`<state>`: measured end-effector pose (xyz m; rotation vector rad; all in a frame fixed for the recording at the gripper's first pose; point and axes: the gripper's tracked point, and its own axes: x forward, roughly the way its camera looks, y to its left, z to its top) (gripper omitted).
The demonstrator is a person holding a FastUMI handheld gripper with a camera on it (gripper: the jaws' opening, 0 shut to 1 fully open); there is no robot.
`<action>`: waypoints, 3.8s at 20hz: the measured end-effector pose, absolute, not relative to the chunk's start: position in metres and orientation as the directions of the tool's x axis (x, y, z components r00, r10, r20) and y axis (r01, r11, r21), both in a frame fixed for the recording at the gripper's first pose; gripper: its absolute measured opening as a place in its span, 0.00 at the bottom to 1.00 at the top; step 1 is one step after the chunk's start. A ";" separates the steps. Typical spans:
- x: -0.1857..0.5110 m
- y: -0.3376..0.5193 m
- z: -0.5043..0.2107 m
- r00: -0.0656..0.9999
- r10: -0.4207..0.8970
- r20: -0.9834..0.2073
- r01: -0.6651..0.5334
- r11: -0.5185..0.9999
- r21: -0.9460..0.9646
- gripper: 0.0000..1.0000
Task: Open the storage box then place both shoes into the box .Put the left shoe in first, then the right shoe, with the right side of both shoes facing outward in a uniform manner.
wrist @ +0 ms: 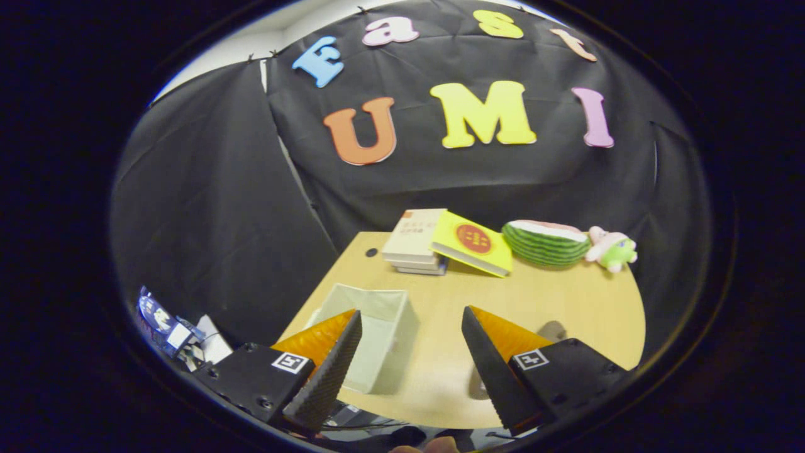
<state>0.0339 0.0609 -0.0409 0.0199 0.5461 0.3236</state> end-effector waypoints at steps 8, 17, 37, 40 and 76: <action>0.055 -0.039 -0.156 0.620 0.232 -0.749 -0.122 0.972 0.200 1.00; 0.066 -0.055 -0.292 0.320 0.221 -0.921 -0.101 0.975 0.199 1.00; 0.069 -0.047 -0.357 0.103 0.306 -0.946 0.072 0.947 0.314 0.07; 0.059 -0.038 -0.342 0.106 0.345 -0.932 0.109 0.928 0.356 0.06; 0.012 0.293 -0.230 0.017 0.329 -0.944 0.006 0.944 0.329 0.06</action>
